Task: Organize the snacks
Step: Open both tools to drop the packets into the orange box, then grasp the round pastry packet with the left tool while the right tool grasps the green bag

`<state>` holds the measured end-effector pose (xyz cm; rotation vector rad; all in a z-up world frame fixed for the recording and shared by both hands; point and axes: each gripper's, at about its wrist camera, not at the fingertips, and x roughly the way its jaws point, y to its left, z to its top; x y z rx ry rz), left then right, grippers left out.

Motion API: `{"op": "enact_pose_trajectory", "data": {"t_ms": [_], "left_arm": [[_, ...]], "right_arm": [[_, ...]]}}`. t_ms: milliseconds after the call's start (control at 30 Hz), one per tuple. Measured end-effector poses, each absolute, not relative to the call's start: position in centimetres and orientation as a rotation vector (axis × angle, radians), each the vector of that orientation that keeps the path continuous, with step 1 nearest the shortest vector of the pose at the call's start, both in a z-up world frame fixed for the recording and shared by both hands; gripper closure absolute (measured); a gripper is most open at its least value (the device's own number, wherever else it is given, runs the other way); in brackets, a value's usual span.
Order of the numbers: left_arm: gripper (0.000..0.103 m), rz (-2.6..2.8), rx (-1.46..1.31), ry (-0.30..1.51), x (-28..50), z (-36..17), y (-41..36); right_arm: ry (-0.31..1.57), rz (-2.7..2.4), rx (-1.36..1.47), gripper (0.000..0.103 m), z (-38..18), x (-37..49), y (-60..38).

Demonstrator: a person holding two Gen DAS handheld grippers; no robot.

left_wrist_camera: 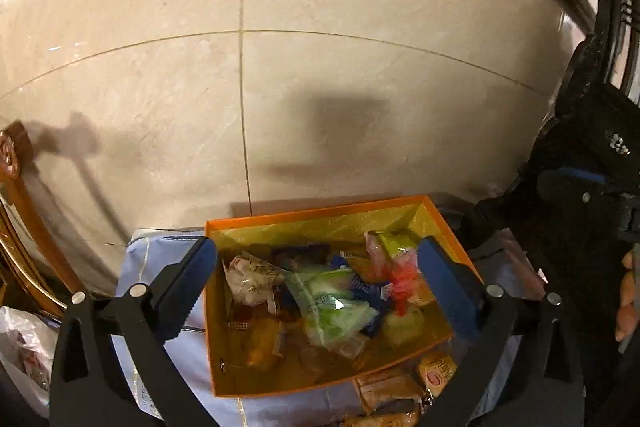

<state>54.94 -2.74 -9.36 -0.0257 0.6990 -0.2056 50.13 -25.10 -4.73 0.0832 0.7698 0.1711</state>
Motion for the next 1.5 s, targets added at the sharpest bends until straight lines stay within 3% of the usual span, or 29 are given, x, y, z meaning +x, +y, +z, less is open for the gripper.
{"op": "enact_pose_trajectory", "data": {"t_ms": [267, 500, 933, 1233, 1267, 1367, 1400, 1433, 1500], "left_arm": [[0.004, -0.223, -0.086, 0.825, 48.4, -15.5, 0.3], [0.004, -0.178, -0.075, 1.017, 41.6, -25.9, 1.8], [0.004, -0.148, 0.201, 1.036, 42.2, -31.4, -3.6], [0.004, -0.129, 0.21, 1.07, 42.8, -33.9, -3.1], [0.005, -0.131, 0.199, 1.066, 42.8, -34.0, -2.9], [0.019, -0.162, 0.152, 1.058, 42.5, -33.9, -2.5], [0.023, -0.171, 0.161, 1.049, 42.2, -33.8, -2.6], [0.024, -0.175, 0.169, 1.045, 42.1, -33.7, -2.6], [0.025, -0.183, 0.158, 1.049, 41.9, -33.6, -2.3]], "right_arm": [[0.878, 0.044, 0.082, 0.017, -13.6, 43.2, -28.3], [1.086, -0.047, 0.187, 0.016, -24.3, 37.9, -30.3], [1.128, -0.094, 0.206, 0.016, -26.6, 39.3, -30.9], [1.145, -0.113, 0.247, 0.014, -28.2, 40.9, -31.8], [1.15, -0.121, 0.268, 0.014, -28.5, 41.2, -31.9], [1.179, -0.135, 0.279, 0.014, -29.6, 42.4, -31.7], [1.203, -0.123, 0.29, 0.023, -30.1, 42.6, -31.6], [1.226, -0.097, 0.319, 0.042, -30.7, 42.8, -31.5], [1.237, -0.09, 0.292, 0.054, -31.1, 42.7, -31.1]]}}
